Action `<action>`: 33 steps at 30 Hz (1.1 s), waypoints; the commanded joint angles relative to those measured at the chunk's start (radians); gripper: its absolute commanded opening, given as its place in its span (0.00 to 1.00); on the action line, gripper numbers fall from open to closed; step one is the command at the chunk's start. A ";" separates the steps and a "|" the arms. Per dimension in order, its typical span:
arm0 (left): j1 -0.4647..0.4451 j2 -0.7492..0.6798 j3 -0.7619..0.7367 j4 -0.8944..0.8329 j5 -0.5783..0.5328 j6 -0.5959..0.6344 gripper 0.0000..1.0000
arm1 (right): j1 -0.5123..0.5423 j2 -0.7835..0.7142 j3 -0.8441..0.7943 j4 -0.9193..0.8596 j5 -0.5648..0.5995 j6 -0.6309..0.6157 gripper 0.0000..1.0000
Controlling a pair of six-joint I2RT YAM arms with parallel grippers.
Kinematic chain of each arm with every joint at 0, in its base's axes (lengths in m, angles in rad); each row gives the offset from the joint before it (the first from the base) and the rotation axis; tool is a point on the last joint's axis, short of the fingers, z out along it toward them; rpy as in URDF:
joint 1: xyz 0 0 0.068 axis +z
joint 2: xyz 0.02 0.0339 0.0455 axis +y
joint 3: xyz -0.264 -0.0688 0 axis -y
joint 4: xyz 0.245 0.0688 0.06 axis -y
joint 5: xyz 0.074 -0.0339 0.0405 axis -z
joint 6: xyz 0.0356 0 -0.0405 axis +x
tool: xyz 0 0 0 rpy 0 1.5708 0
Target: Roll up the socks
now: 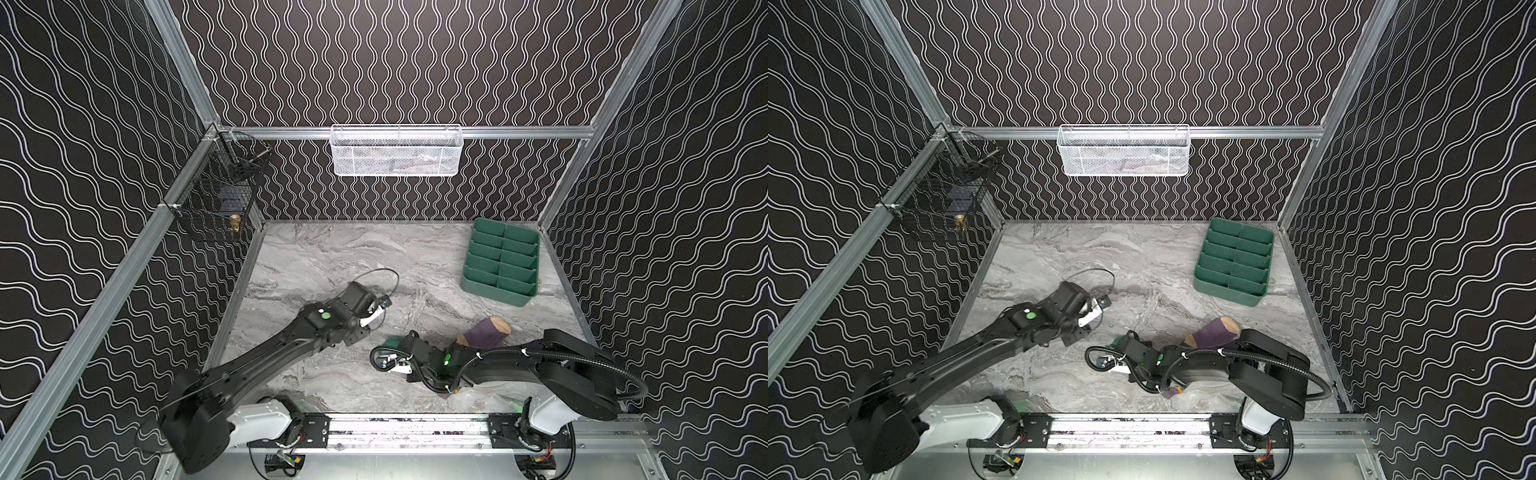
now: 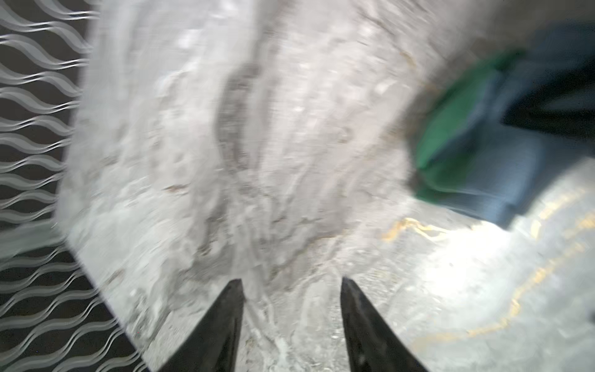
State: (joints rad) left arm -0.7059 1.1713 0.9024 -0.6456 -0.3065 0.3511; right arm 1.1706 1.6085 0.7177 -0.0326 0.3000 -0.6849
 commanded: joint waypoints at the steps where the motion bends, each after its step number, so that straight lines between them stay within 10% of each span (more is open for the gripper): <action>1: 0.039 -0.006 0.001 0.014 0.089 -0.132 0.53 | 0.000 -0.029 -0.023 -0.158 -0.041 0.011 0.00; 20: 0.023 0.232 -0.074 0.254 0.714 -0.600 0.35 | 0.001 -0.022 -0.140 0.138 0.050 -0.012 0.00; 33: 0.010 0.315 -0.176 0.514 0.654 -0.738 0.31 | 0.004 -0.015 -0.126 0.116 0.016 -0.002 0.00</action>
State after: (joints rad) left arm -0.6914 1.4624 0.7219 -0.2352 0.3691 -0.3527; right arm 1.1713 1.5913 0.5949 0.1848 0.3840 -0.6971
